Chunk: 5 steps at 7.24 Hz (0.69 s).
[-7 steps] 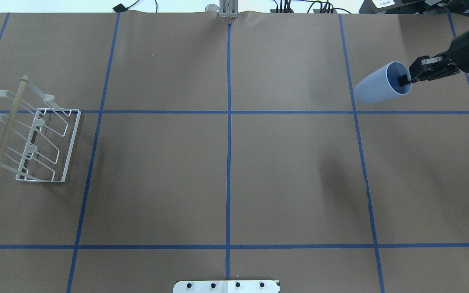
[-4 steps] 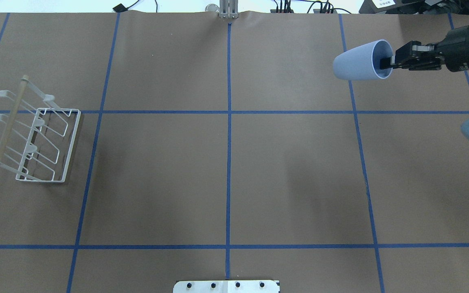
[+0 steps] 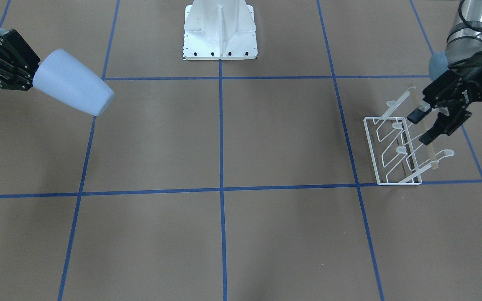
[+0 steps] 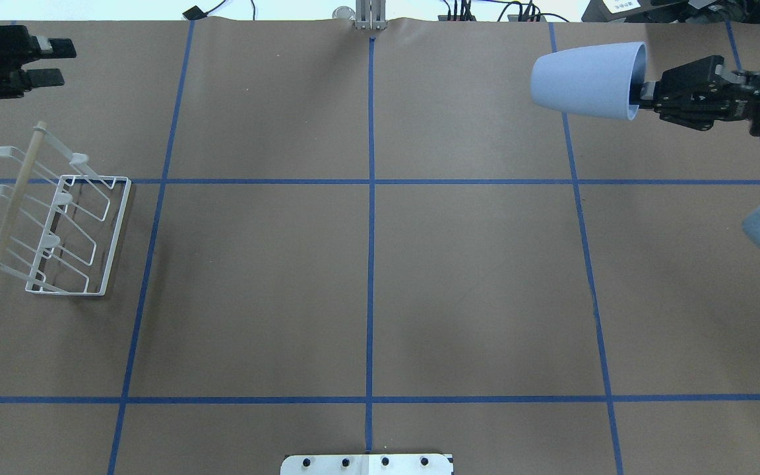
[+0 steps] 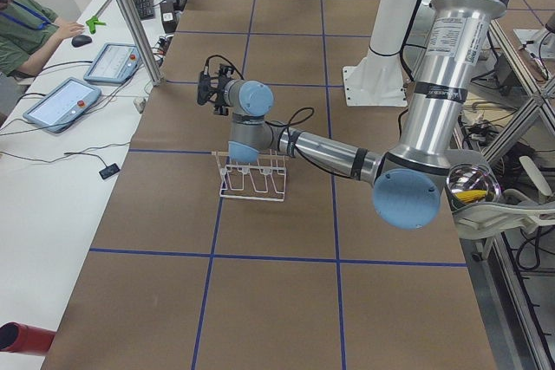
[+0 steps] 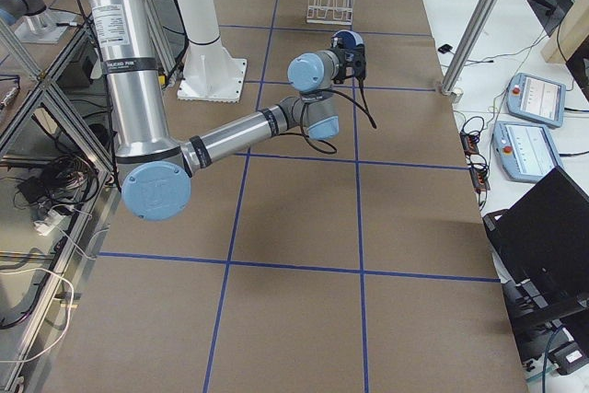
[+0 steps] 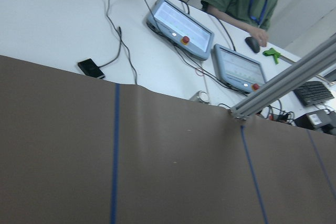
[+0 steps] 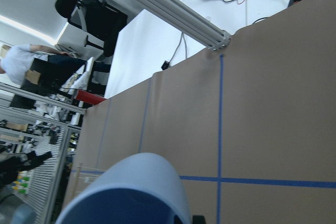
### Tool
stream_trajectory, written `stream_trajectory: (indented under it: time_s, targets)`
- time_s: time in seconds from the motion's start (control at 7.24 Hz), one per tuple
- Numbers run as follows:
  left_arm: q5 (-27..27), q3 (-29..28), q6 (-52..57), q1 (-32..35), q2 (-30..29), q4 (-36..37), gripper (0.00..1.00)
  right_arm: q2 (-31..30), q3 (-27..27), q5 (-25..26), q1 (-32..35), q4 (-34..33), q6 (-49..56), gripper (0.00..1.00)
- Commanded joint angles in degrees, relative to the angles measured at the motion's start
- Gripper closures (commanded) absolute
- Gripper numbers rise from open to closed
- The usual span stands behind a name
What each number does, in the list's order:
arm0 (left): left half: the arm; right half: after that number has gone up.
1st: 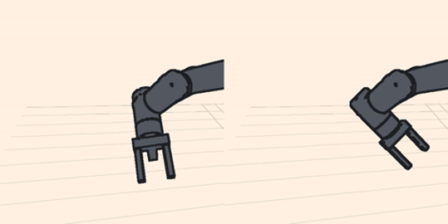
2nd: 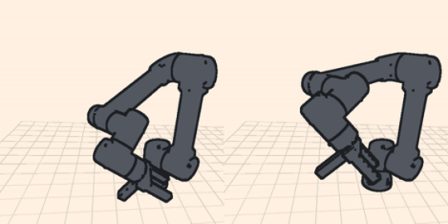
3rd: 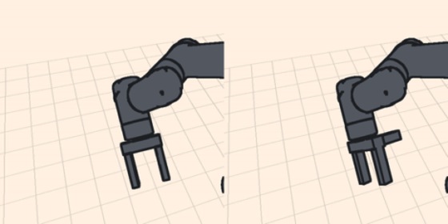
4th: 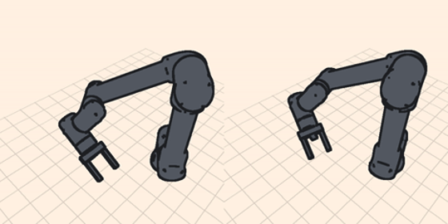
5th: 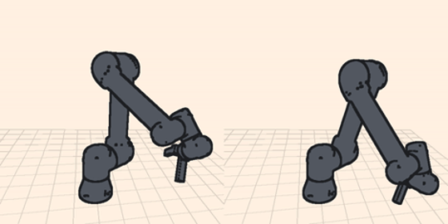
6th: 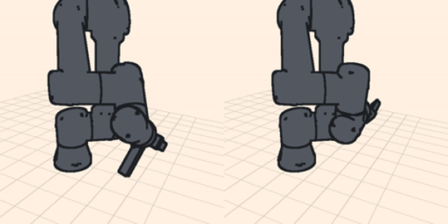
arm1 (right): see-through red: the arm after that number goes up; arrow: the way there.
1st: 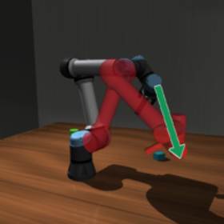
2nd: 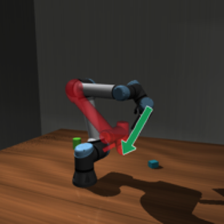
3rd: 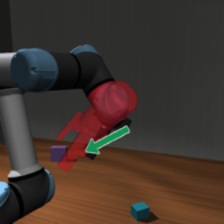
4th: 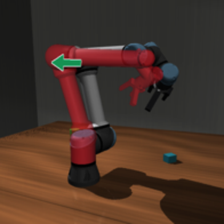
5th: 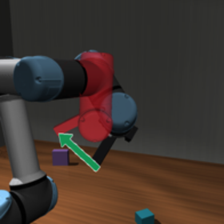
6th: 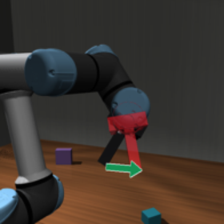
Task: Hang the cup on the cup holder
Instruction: 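Carry the cup toward the left gripper while the left arm swings in to meet it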
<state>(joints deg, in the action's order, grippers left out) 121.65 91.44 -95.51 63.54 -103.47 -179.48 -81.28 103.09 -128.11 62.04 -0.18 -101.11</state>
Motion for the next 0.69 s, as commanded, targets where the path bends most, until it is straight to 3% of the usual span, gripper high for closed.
stream_trajectory:
  time_s: [0.0, 0.28, 0.55]
  targets:
    - [-3.4, 2.8, -20.5, -4.5, -6.5, -4.6, 0.02, -0.4, -0.2, 1.1, -3.4, 12.6, -6.2, 1.0]
    - [-11.4, 7.4, -27.3, -12.9, -8.8, -4.6, 0.02, -0.4, -0.3, 6.4, -8.6, 22.3, -8.0, 1.0]
    - [-17.8, 9.8, -28.1, -22.4, -11.0, -4.2, 0.02, 0.4, 0.2, 9.2, -12.6, 25.3, -8.1, 1.0]
